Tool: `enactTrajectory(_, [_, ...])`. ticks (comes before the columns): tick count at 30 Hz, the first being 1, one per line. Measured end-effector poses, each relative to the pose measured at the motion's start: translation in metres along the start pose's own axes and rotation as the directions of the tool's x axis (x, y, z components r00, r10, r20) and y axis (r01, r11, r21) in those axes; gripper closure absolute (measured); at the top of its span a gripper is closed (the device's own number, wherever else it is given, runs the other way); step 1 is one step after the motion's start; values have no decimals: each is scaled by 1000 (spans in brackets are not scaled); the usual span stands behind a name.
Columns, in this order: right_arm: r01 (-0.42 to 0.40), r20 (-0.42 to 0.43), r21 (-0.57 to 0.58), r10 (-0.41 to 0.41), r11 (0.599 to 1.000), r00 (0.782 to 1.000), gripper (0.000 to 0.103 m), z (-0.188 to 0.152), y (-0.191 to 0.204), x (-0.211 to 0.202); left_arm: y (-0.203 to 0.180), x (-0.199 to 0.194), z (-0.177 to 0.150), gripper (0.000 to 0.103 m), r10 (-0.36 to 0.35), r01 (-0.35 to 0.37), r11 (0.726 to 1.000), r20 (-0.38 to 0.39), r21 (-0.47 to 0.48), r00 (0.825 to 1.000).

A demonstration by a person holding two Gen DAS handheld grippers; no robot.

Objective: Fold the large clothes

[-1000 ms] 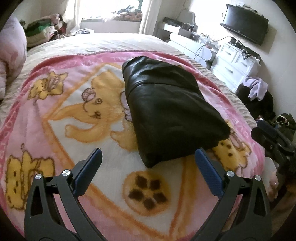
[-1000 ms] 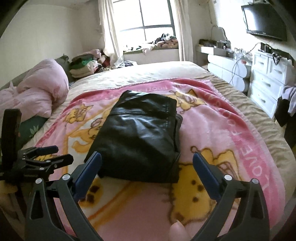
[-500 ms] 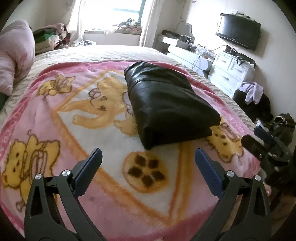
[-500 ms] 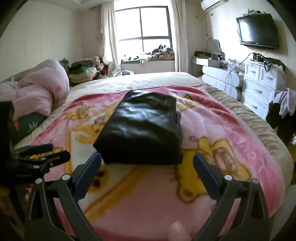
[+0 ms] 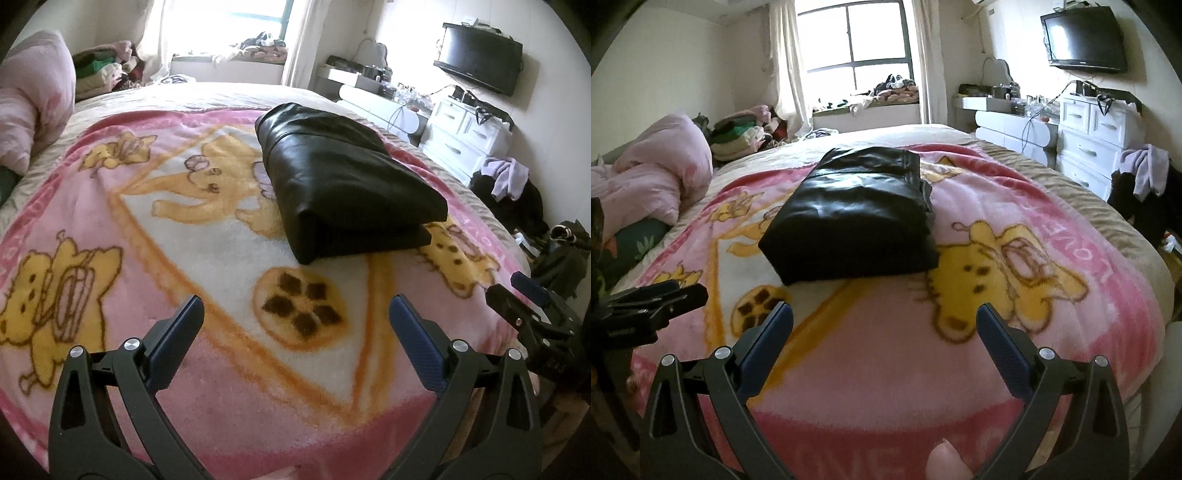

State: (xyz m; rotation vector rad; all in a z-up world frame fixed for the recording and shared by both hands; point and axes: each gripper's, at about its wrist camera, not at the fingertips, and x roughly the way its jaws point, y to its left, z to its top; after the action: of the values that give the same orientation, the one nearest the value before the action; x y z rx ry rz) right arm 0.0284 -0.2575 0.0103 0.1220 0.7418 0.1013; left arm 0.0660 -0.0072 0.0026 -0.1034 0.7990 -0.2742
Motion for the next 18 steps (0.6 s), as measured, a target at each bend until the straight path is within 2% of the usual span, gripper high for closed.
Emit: enactTrajectory(18, [1, -3, 3, -1, 1000, 1000, 4, 3, 1, -1, 4, 3, 0, 9, 24, -24, 1000, -11, 7, 1000])
